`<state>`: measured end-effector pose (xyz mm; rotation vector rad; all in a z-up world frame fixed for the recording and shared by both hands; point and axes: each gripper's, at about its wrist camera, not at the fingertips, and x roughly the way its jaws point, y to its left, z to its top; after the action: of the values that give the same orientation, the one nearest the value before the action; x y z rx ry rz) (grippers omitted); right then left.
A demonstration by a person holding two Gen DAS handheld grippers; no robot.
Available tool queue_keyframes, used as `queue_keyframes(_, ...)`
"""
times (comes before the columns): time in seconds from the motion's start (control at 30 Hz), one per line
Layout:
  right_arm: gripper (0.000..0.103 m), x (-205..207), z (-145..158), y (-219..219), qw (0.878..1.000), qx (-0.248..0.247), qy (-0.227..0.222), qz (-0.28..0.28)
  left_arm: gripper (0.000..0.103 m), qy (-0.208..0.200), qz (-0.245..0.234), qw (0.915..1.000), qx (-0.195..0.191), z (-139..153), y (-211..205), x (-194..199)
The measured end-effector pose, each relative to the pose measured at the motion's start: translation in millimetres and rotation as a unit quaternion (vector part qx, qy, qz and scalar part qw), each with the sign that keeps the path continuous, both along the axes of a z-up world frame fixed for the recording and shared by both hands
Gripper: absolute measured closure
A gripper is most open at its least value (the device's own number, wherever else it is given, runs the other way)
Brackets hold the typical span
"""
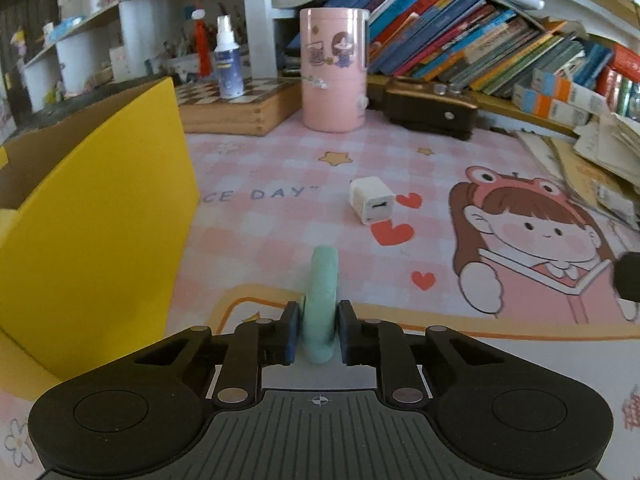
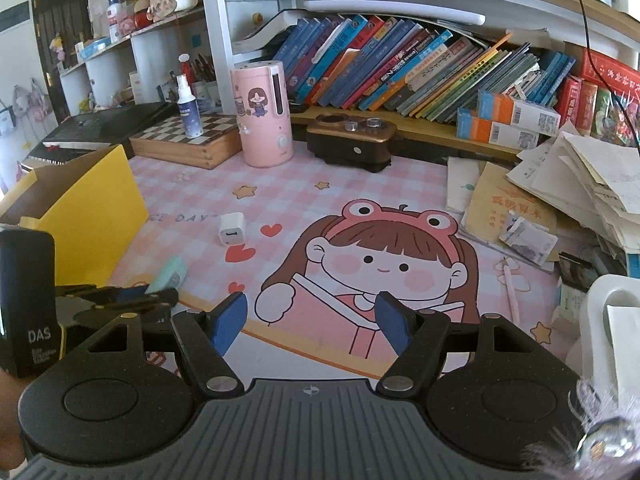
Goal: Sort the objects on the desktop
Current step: 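Lower the right tool onto the white charger plug and close on it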
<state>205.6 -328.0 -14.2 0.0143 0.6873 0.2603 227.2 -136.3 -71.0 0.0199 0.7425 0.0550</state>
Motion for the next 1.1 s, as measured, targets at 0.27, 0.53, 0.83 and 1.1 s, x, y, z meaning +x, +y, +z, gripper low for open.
queue_keyframes(0.27,0.034,12.8,-5.2,9.7,1.000,0.009,-0.001,0.014,0.085,-0.056,-0.034,0.9978,0.002,46.2,5.1,-47.0)
queue_keyframes(0.53,0.034,32.9,-13.4,26.1,0.999,0.013,0.000,0.034,0.085,-0.055,-0.028,0.9981,0.007,61.1,16.5,-87.1)
queue_keyframes(0.83,0.035,65.3,-27.4,56.2,0.998,-0.011,-0.014,0.067,0.085,-0.046,0.003,0.9989,0.007,64.5,35.1,-126.5)
queue_keyframes(1.1,0.036,99.5,-48.7,90.9,0.990,-0.063,-0.045,0.118,0.085,-0.041,0.040,0.9983,0.008,65.1,50.6,-146.2)
